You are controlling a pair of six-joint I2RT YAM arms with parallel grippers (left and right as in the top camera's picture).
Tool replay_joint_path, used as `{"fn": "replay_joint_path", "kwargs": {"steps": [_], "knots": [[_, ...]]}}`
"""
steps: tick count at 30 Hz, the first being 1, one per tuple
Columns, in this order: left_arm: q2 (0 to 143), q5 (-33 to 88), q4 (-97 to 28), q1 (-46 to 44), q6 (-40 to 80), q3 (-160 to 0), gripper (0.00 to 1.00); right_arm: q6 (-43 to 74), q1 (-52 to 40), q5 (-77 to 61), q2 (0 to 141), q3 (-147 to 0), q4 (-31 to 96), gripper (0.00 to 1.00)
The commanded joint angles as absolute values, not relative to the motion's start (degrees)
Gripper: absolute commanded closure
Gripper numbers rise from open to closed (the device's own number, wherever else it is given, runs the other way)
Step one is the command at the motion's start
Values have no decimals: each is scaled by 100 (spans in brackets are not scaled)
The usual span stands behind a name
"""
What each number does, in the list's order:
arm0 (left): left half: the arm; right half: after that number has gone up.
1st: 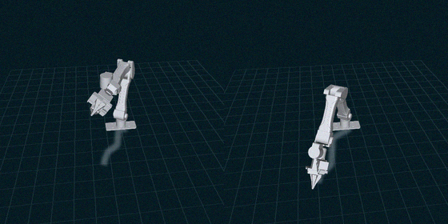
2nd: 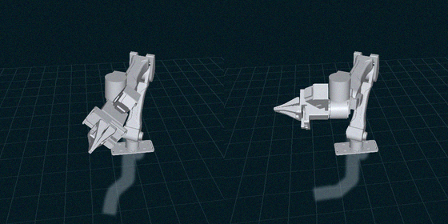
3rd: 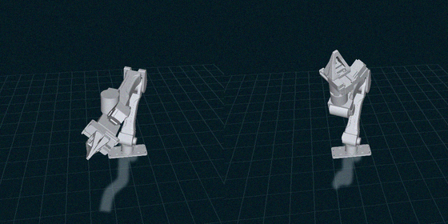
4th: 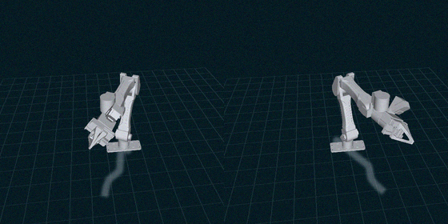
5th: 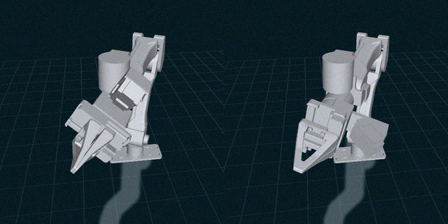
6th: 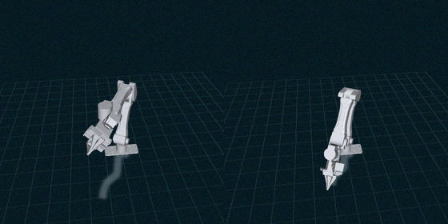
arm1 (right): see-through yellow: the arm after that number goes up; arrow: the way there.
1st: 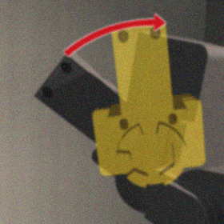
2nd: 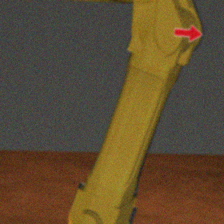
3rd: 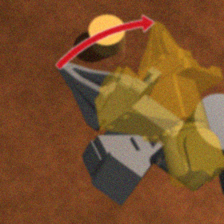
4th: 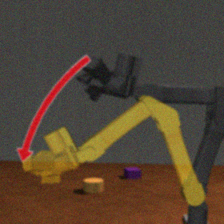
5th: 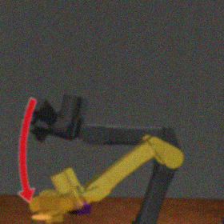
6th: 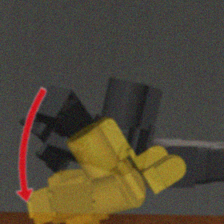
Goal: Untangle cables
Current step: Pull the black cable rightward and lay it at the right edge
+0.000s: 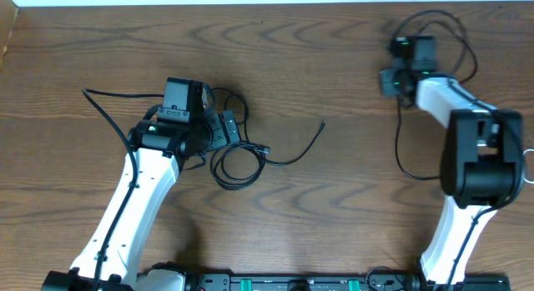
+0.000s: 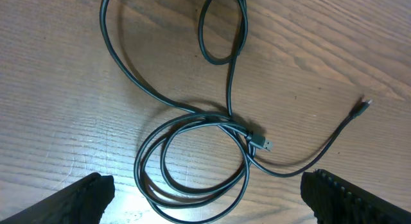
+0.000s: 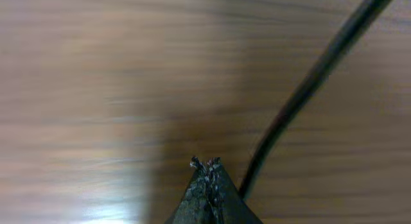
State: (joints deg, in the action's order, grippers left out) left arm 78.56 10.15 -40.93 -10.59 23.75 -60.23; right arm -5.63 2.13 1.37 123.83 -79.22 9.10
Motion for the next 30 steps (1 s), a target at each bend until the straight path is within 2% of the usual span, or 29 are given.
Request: {"fn": "replay_joint_path", "kwargs": {"steps": [1,10,14,20,26,30], "knots": [[7861,943,-4112,-1046,2338,-6016,1,-650,845,408,12582,-7896,683,99],[7861,943,-4112,-1046,2335,-6016,1,-578,1933,296,12582,-7902,-126,99],[7861,943,-4112,-1046,2335,-6016,1,-419,2222,388,12562,-8007,-75,99],[7861,943,-4112,-1046,2335,-6016,1,-410,2296,-838,11839,-8344,871,99],[7861,943,-4112,-1046,2335,-6016,0,-386,2062,-1223,10363,-8348,1984,99],[7861,943,-4112,-1046,2335,-6016,1,432,1772,-1240,9629,-8348,3275,99]]}}
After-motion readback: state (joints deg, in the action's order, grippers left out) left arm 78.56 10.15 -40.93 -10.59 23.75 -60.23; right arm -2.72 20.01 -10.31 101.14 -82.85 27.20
